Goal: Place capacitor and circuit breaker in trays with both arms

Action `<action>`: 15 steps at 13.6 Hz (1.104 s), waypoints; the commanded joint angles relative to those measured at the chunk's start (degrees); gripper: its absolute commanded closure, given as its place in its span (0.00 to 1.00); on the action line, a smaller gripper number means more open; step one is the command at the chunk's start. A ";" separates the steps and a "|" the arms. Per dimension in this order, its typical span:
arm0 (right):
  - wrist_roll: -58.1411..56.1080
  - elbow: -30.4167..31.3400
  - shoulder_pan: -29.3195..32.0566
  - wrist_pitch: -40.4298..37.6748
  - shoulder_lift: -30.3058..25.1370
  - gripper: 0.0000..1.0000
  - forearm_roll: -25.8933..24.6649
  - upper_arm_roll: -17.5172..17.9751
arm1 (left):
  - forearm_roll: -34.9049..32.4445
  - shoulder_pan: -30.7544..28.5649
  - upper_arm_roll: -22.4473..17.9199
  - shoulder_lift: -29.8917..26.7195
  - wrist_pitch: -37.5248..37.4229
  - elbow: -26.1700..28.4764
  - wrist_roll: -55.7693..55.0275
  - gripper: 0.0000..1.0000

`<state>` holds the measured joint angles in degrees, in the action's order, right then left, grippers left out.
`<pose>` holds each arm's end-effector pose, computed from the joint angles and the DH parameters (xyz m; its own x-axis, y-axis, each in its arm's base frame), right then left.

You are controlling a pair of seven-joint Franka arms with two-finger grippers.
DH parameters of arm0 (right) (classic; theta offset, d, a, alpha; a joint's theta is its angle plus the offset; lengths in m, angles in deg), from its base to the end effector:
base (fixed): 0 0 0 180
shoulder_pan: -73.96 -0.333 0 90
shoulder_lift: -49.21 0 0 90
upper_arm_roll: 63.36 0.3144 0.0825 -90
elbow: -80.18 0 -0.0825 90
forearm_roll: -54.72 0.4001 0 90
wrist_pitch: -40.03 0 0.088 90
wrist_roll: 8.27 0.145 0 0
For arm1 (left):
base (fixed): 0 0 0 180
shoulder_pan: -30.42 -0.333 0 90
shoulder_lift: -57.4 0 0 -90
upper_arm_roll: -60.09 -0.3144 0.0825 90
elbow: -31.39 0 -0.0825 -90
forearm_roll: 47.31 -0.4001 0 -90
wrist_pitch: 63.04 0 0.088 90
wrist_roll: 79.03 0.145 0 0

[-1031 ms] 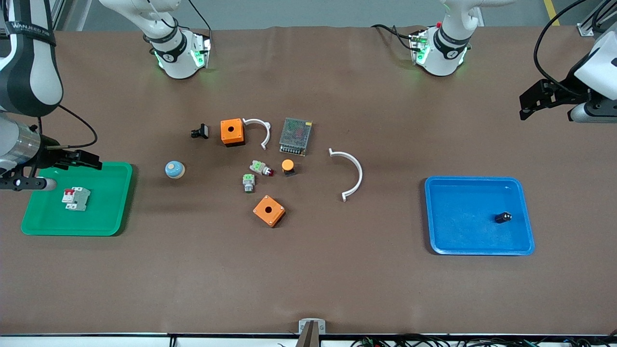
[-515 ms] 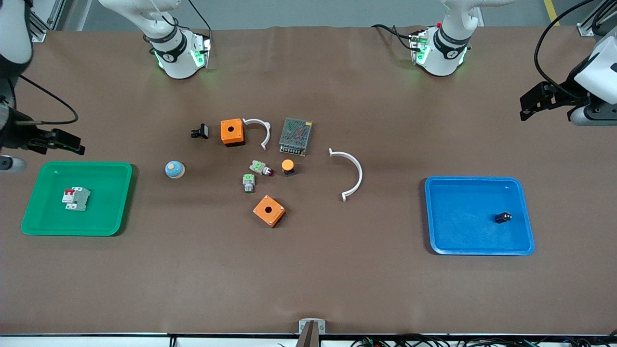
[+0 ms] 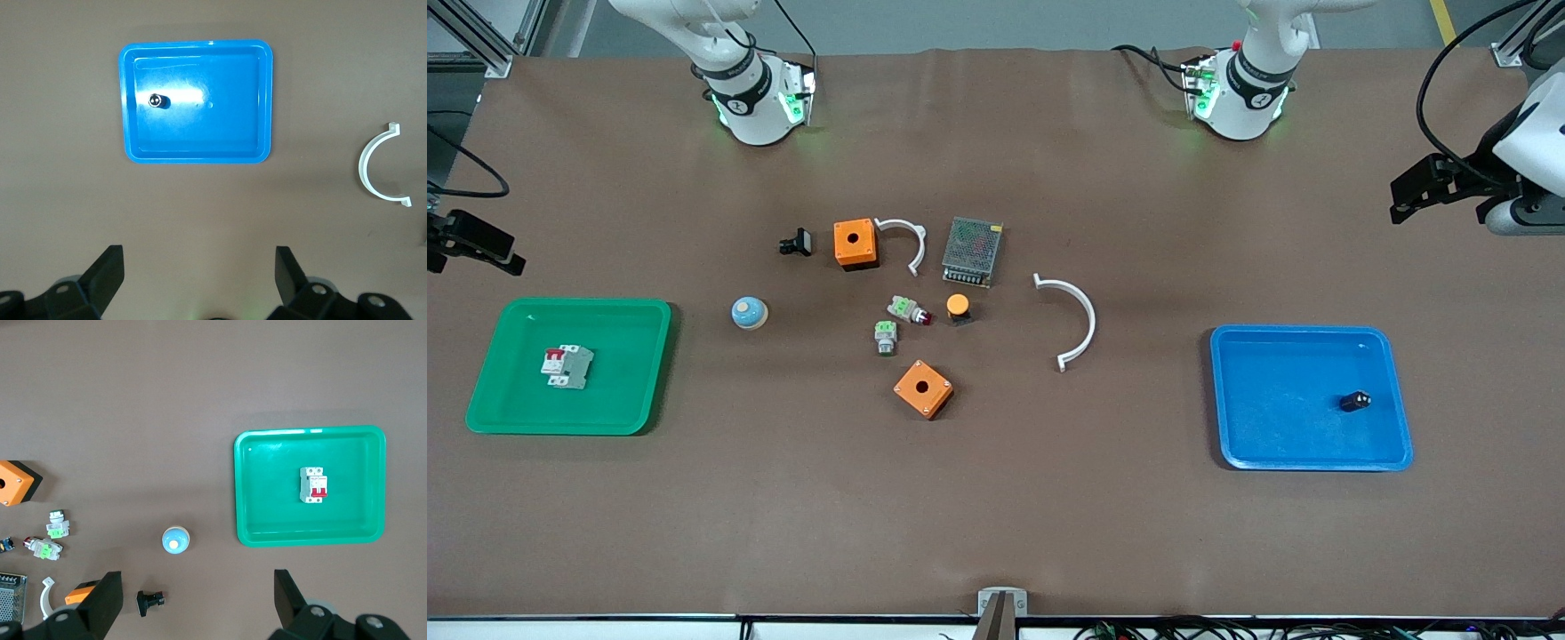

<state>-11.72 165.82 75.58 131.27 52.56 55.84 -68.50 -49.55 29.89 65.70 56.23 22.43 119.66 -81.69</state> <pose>0.5893 -0.0656 0.5903 0.9975 -0.0577 0.0403 -0.0573 -0.9983 -0.0119 0.5536 -0.0438 0.6043 0.9989 -0.0391 -0.0265 -0.0402 -0.9983 -0.0423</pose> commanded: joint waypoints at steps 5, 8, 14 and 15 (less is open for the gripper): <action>0.55 -3.98 0.14 -1.94 0.61 0.00 0.73 0.04 | 1.18 -0.18 0.18 1.60 -0.04 -2.13 -0.33 0.00; 0.55 -3.98 0.14 -1.94 0.61 0.00 0.29 0.04 | 1.10 -0.44 0.10 0.99 -0.65 -2.04 -0.33 0.00; 0.55 -4.07 0.05 -1.94 0.52 0.00 0.20 0.13 | 1.01 -0.44 -0.08 1.51 -0.13 -1.70 -0.42 0.00; 0.55 -4.07 0.14 -1.86 0.52 0.00 0.20 0.04 | 1.01 -0.44 -0.08 1.69 0.13 -1.61 -0.42 0.00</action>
<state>-11.72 163.28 75.58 130.45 52.59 55.84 -68.47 -49.43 29.73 65.64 57.52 22.56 118.36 -81.69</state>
